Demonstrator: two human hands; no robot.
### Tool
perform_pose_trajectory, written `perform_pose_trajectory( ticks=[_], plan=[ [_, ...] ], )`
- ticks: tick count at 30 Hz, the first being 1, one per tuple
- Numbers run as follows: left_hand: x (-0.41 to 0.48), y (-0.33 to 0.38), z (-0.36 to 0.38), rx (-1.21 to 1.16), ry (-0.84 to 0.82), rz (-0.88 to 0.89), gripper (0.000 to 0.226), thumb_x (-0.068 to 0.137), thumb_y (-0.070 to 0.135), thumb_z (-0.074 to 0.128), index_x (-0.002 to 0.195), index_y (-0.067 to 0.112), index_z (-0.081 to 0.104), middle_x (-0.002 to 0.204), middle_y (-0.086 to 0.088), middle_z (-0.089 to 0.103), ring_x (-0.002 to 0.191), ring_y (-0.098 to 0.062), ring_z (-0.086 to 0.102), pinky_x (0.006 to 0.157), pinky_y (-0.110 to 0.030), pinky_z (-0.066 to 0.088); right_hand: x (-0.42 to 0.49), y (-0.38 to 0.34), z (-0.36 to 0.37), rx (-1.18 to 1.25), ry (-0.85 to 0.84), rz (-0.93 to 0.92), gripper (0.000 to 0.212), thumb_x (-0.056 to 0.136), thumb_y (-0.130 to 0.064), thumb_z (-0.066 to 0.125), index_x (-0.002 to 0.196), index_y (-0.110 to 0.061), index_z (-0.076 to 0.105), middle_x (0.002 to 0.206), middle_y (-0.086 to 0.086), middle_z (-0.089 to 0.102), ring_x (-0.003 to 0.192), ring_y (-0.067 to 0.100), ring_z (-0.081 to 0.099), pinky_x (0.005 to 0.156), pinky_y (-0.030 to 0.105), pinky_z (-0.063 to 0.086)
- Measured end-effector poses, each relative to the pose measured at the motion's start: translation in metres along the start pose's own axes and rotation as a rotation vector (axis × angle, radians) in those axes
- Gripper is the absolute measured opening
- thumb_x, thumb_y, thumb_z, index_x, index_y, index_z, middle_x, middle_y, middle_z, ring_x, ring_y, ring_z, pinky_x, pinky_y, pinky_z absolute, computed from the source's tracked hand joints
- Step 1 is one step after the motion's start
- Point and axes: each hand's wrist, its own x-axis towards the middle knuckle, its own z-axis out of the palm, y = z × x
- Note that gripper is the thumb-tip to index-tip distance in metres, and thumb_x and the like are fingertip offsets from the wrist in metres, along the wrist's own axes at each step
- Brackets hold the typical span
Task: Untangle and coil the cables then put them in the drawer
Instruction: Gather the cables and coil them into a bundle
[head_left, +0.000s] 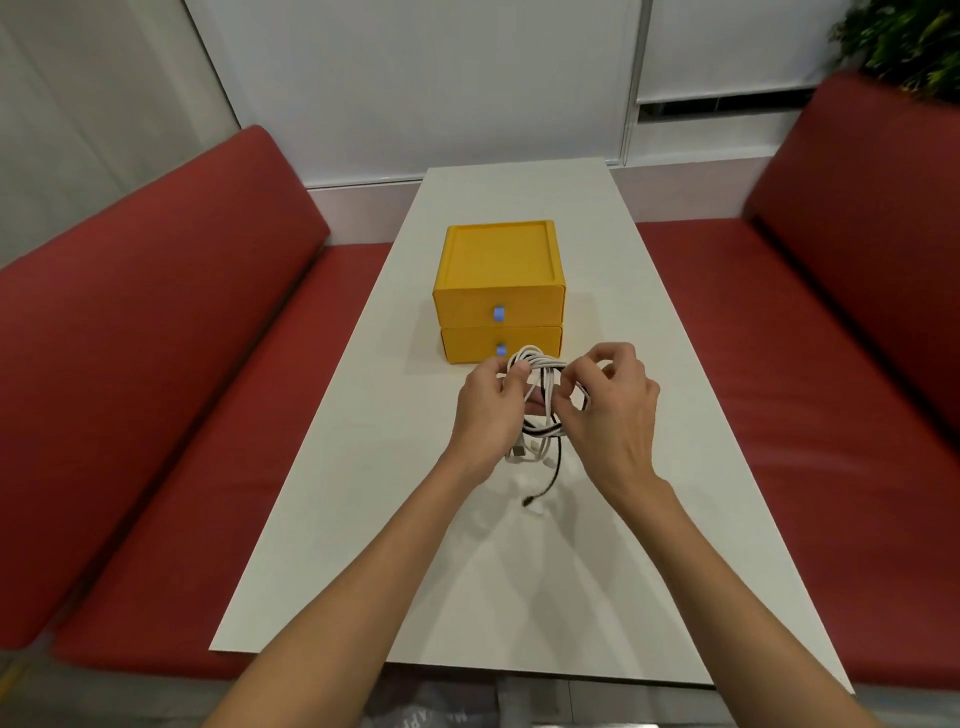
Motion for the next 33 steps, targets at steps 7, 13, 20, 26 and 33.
perform_pose_trajectory(
  ticks=[7,13,20,26,33],
  plan=[
    [-0.004,0.005,-0.008,0.083,-0.068,0.216,0.021,0.101,0.03,0.044,0.108,0.015,0.056,0.087,0.0,0.073,0.071,-0.008,0.069,0.066,-0.03,0.056,0.009,-0.025,-0.014,0.775,-0.418,0.697,0.022,0.084,-0.021,0.05,0.078,-0.023,0.072,0.106,0.004,0.067,0.098,0.013,0.062,0.079,0.035,0.044],
    [0.003,0.001,-0.029,0.124,-0.23,0.264,0.016,0.099,0.023,0.05,0.107,0.013,0.059,0.081,0.001,0.074,0.074,-0.011,0.07,0.065,-0.029,0.057,0.022,-0.012,-0.03,0.906,-0.699,0.993,0.008,0.077,-0.027,0.066,0.076,-0.019,0.067,0.084,-0.002,0.063,0.089,0.016,0.053,0.085,0.044,0.038],
    [0.015,-0.004,-0.049,0.204,-0.263,0.245,0.012,0.097,0.02,0.051,0.102,0.016,0.061,0.074,-0.001,0.068,0.071,-0.014,0.068,0.061,-0.044,0.057,0.03,0.019,-0.047,0.878,-0.77,0.907,0.034,0.089,-0.029,0.058,0.057,-0.023,0.05,0.065,-0.005,0.052,0.075,0.012,0.057,0.082,0.034,0.035],
    [0.031,-0.003,-0.06,0.1,-0.241,0.185,0.009,0.097,0.018,0.053,0.093,0.016,0.061,0.069,0.003,0.062,0.062,-0.01,0.062,0.052,-0.046,0.051,0.026,0.043,-0.05,0.992,-0.783,0.842,0.03,0.095,-0.031,0.052,0.072,-0.013,0.055,0.059,-0.006,0.044,0.04,0.007,0.031,0.048,0.02,0.04],
    [0.024,-0.001,-0.057,-0.114,-0.246,0.008,0.014,0.099,0.023,0.051,0.096,0.013,0.059,0.073,0.002,0.058,0.059,-0.01,0.053,0.041,-0.018,0.036,0.007,0.045,-0.031,0.781,-0.841,0.702,0.025,0.095,-0.033,0.053,0.1,-0.013,0.068,0.09,0.006,0.064,0.055,0.013,0.05,0.065,0.03,0.043]
  ],
)
